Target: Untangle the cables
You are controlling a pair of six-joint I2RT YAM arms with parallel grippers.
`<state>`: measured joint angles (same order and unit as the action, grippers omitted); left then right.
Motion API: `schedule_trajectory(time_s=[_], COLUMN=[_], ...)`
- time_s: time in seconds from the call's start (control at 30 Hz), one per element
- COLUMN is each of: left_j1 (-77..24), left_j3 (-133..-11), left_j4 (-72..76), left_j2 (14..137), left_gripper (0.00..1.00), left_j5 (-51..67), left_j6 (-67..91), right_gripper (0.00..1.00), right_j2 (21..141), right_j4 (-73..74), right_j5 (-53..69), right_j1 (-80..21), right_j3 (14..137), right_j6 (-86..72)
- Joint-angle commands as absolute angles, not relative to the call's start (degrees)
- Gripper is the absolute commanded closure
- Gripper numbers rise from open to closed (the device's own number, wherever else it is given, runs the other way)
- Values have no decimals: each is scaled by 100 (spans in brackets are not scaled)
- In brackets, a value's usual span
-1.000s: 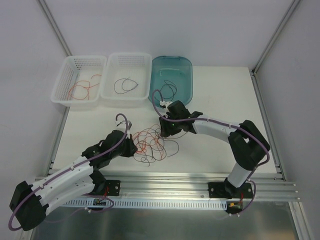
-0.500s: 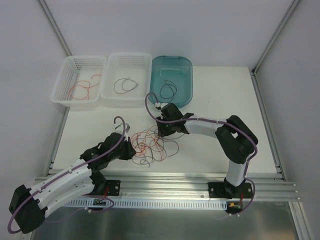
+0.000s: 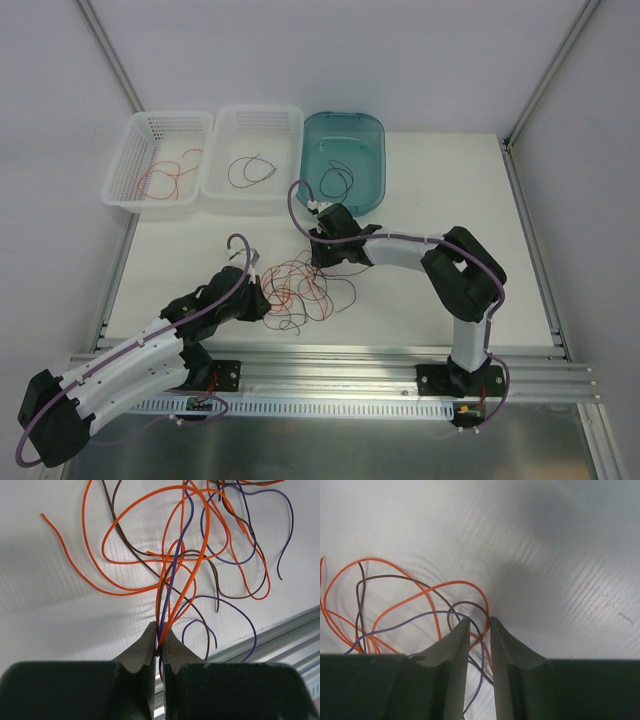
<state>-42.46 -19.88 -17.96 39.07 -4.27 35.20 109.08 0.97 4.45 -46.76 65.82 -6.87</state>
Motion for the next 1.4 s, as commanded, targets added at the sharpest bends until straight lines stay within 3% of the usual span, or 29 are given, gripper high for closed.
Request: schedule_trajectory(time_s=[0.0,0.17,0.3,0.6,0.83,1.17,1.23,1.27,1.3,1.37], left_j1=[-4298,-4298,-4289,-4210,-3929,-3894,-3894,-3894,-3894,-3894], left_j3=[-1969,-2013,-2048,-2153,-2381,-2628,-2654,-2663,-2698,-2751], left_j4=[-1854,-1854,-1846,-1837,-1714,-1582,-1573,-1565,-1564,-1573], left_j2=[3850,3955,4139,4798,5387,5213,5055,4888,4817,4667], left_gripper=[100,100,100,100,100,100,100,100,100,100], left_j5=[-466,-633,-913,-1599,-1740,-1617,-1468,-1416,-1258,-1108], left_j6=[3586,3551,3586,3815,3613,3244,3069,3015,2928,2892], right_gripper=[78,99,99,99,99,99,92,86,72,63], right_j2=[11057,10820,10294,7711,5750,5607,5704,5748,5722,5600], right_j4=[26,114,281,1537,1854,2487,2706,2768,2864,2961], right_j5=[343,141,-278,-1388,-1459,-1029,-958,-862,-835,-931], right_j1=[-4702,-4693,-4702,-4553,-3465,-3190,-3199,-3217,-3373,-3672], right_j3=[6654,6513,6320,5916,4879,3902,3902,3972,4025,4296], right_j6=[-738,-589,-422,281,26,-676,-712,-634,-537,-248])
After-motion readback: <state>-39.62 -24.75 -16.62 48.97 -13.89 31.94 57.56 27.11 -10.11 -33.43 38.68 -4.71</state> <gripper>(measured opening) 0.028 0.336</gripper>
